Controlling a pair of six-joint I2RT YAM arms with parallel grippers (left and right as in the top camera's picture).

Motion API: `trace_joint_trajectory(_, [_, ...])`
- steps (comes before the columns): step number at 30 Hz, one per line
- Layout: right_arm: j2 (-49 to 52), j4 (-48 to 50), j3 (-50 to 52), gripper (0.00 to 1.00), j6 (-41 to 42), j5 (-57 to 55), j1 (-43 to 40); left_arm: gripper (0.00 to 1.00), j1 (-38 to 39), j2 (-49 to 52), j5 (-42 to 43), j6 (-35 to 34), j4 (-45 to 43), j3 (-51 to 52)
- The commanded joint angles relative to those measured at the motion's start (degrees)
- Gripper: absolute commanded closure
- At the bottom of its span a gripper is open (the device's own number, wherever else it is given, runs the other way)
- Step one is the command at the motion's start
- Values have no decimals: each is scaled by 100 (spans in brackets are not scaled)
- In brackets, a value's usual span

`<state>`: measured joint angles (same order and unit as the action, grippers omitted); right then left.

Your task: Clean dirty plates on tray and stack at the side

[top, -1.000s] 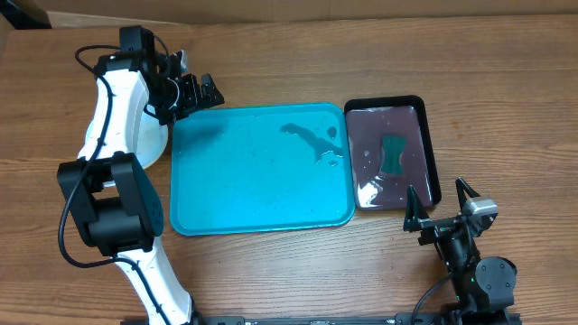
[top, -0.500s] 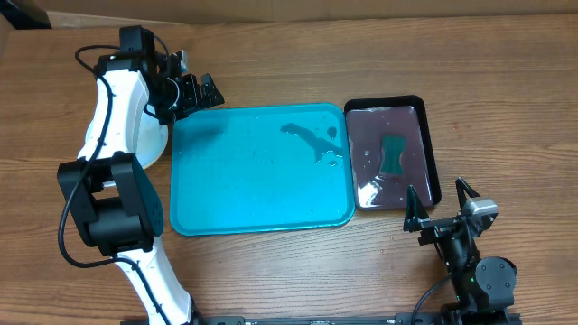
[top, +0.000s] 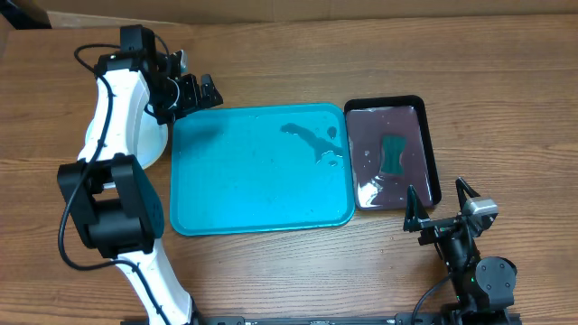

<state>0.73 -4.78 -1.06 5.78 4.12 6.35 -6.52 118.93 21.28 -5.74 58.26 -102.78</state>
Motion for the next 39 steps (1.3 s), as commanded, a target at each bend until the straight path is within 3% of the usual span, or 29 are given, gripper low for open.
trace_joint_trajectory(1, [-57,26,61,0,17,-15,-44,0,223,-1056,-472,103,-7,-127])
trace_joint_trajectory(13, [-57,26,61,0,17,-13,-44,0,354,-3331,-531,111,11,-125])
trace_joint_trajectory(31, [-57,26,61,0,17,-13,-44,0,354,-5364,-1067,109,1541,-72])
trace_joint_trajectory(36, [-57,26,61,0,17,-13,-44,0,354,-6109,-1307,109,1475,629])
trace_joint_trajectory(39, [-57,26,61,0,17,-15,-44,0,354,-6791,-1425,105,1110,1554])
